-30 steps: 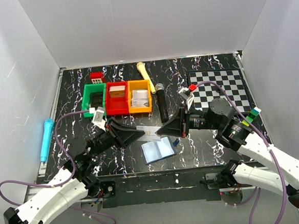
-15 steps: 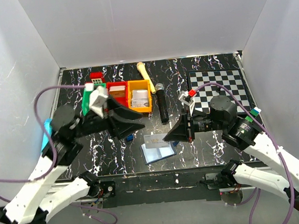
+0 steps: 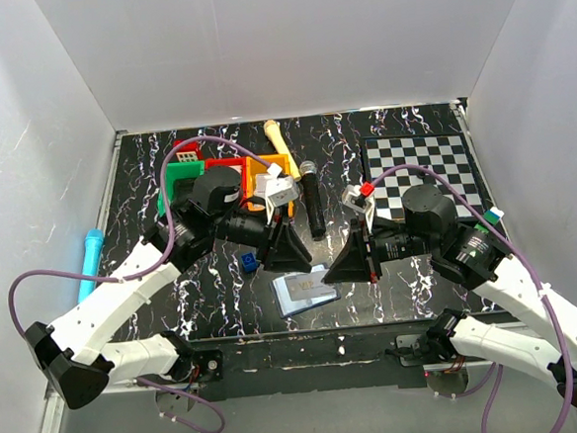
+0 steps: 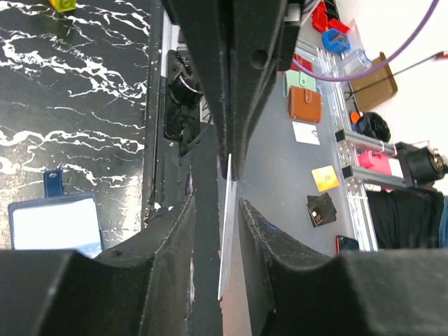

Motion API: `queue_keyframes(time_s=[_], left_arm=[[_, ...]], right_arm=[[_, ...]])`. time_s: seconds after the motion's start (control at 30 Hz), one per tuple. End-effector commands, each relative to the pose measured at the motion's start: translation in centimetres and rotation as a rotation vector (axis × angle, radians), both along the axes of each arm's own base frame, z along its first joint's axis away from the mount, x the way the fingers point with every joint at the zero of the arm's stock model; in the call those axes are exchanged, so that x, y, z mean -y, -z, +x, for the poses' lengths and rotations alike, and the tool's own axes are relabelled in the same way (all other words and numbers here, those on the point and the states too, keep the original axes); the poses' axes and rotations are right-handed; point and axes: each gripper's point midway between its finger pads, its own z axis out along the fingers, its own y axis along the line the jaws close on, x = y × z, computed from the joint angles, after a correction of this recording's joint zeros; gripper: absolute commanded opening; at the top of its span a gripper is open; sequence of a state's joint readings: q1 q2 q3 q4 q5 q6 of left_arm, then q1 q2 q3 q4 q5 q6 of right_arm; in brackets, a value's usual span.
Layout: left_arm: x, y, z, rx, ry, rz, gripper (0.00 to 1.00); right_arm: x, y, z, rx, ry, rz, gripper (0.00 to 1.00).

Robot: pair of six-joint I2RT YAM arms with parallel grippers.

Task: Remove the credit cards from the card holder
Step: Remove the credit card from the card holder.

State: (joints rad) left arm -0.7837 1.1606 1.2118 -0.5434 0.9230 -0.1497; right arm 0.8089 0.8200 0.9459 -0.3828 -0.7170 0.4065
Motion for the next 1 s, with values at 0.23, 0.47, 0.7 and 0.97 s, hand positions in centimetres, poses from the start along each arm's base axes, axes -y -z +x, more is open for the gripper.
queue_keyframes(time_s=[0.23,0.47,0.7,0.97], left_arm=[[-0.5,-1.4,-1.9,0.026,0.109,-0.037,0.24],[-0.7,-0.3,-2.0,0.006,0.104,-0.013,0.34],[-0.7,0.7,-2.0,-0.014,0.096,0.009,0.30],[-0.8,1.1,-2.0,-0.019,0.091,0.015,0.26]], right_arm=[[-0.3,-1.6,-0.5,0.043,-0.058,0.046,0.01],[-0.4,-1.5,-0.3,0.043,-0.049,0.043,0.01],[-0.5,-1.7,-0.1,0.042,-0.041,0.049,0.01],[-0.6,-1.7,-0.1,0.042,-0.039,0.051,0.01]])
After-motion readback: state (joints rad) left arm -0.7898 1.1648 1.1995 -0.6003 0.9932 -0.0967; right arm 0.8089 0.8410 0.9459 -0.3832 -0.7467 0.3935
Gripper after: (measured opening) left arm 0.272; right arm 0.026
